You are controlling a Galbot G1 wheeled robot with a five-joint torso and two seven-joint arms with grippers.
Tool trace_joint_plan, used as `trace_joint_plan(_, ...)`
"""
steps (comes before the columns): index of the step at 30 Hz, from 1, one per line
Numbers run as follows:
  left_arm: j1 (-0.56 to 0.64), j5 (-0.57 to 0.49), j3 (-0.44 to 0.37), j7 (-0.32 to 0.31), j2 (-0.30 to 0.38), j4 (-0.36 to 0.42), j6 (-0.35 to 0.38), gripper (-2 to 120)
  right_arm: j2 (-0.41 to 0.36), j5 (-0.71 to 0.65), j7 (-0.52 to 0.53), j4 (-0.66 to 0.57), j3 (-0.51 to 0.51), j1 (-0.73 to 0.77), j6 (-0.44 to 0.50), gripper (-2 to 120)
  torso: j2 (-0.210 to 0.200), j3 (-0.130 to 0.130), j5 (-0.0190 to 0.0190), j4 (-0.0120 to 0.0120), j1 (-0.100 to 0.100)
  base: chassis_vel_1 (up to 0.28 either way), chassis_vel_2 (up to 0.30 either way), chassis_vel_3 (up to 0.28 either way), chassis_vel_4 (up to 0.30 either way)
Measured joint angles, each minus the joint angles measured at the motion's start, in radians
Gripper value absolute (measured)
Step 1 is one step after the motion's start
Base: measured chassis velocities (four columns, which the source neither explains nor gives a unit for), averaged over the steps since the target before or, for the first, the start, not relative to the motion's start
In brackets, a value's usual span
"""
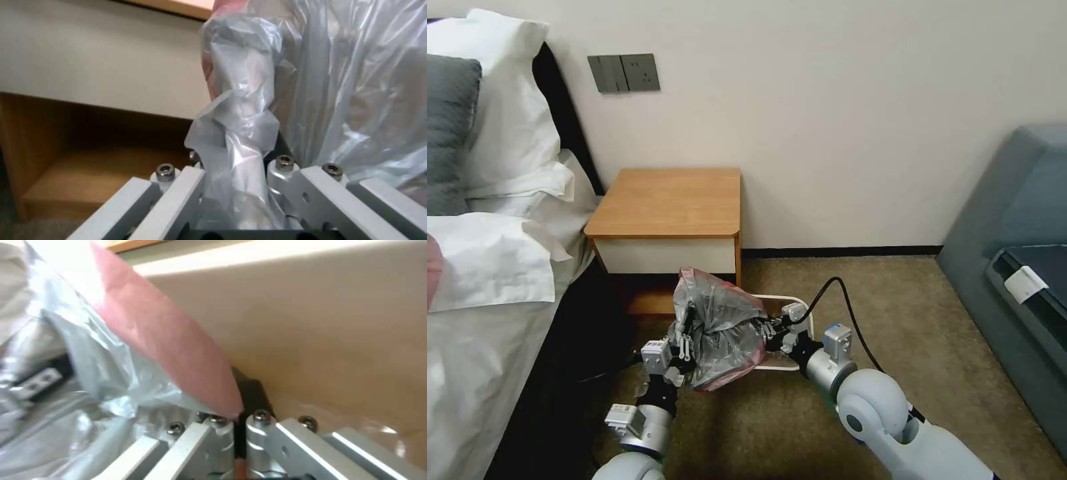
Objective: Pick up the garbage bag from the table and place it over the trash can.
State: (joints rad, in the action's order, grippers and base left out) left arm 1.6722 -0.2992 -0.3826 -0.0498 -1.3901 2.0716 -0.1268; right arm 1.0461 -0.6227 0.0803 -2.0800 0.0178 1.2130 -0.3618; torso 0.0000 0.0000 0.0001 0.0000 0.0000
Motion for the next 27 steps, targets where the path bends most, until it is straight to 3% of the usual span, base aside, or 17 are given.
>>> trace_joint_plan(1, -0.003, -0.002, 0.0, -0.003, -0.001, -0.002, 0.007, 7, -0.01, 0.005, -0.001, -0.017, 0.006, 0.01, -0.001, 0, 0.0, 0.0, 0.0, 0.0, 0.0, 0.0, 0.0, 0.0, 0.0)
trace_joint_plan(3, -0.012, -0.003, -0.024, -0.071, -0.006, -0.01, 0.031, 7, -0.036, 0.027, 0.005, -0.051, 0.037, 0.038, -0.001, 0, 0.0, 0.0, 0.0003, 0.0, 0.0, 0.0, 0.0, 0.0, 0.0)
trace_joint_plan(9, -0.034, -0.013, -0.029, -0.151, -0.017, -0.012, 0.08, 7, -0.078, 0.012, 0.012, -0.123, 0.041, 0.05, -0.017, 0, 0.0, 0.0, -0.0002, -0.0003, 0.0, 0.0, 0.0, 0.0, 0.0)
trace_joint_plan(14, -0.05, 0.004, -0.029, -0.145, -0.025, -0.02, 0.085, 7, -0.083, -0.034, 0.023, -0.151, 0.031, 0.017, -0.026, 0, 0.0, 0.0, -0.0001, 0.0, 0.0, 0.0, 0.0, 0.0, 0.0)
trace_joint_plan(21, -0.044, 0.048, -0.026, -0.088, -0.012, -0.048, 0.085, 7, -0.099, -0.109, 0.037, -0.223, 0.057, -0.027, -0.059, 0, 0.0, 0.0, -0.0002, -0.0001, 0.0, 0.0, 0.0, 0.0, 0.0)
trace_joint_plan(27, -0.033, 0.049, -0.031, -0.063, -0.01, -0.05, 0.072, 7, -0.112, -0.169, 0.066, -0.156, 0.075, -0.121, -0.103, 0, 0.0, 0.0, 0.0001, 0.0001, 0.0, 0.0, 0.0, 0.0, 0.0)
